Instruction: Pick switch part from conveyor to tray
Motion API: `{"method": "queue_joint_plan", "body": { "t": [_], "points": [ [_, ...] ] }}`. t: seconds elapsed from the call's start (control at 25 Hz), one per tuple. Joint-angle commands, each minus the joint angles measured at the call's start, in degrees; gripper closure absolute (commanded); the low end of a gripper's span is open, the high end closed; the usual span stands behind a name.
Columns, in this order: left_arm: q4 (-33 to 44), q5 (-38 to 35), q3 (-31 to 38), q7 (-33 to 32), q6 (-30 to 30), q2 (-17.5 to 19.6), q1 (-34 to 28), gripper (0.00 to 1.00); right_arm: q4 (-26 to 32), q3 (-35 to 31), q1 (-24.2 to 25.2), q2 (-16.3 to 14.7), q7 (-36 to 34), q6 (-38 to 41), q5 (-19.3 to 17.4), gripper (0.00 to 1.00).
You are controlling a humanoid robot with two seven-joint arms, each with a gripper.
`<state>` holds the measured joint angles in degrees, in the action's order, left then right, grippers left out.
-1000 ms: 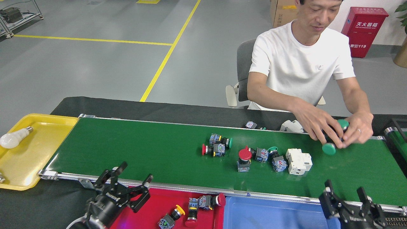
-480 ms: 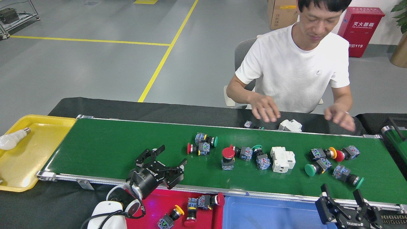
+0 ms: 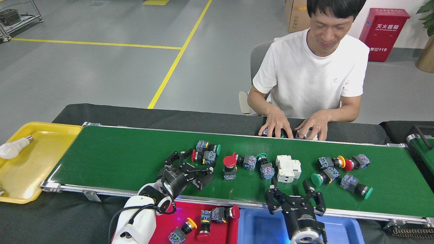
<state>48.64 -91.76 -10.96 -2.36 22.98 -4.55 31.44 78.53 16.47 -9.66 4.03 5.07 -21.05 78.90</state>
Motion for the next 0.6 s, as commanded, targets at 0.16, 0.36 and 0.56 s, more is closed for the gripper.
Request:
{"method": "queue_joint_plan", "body": {
  "t": [0.16, 0.36, 0.56],
  "points": [
    [-0.9, -0.1, -0.5, 0.3, -11.1, -2.6, 2.0, 0.01, -11.6, 0.3, -8.5, 1.6, -0.2, -3.3, -0.9, 0.06],
    [-1.1, 0.0, -1.7, 1.0, -15.3, -2.7, 2.3, 0.35, -12.8, 0.5, -9.7, 0.5, 0.2, 2.1, -1.5, 0.56],
    [-2.5, 0.0, -1.8, 1.0, -15.3, -2.6, 2.3, 0.84, -11.7, 0.4, -9.7, -0.2, 0.3, 8.3, -3.0, 0.88]
  ]
}}
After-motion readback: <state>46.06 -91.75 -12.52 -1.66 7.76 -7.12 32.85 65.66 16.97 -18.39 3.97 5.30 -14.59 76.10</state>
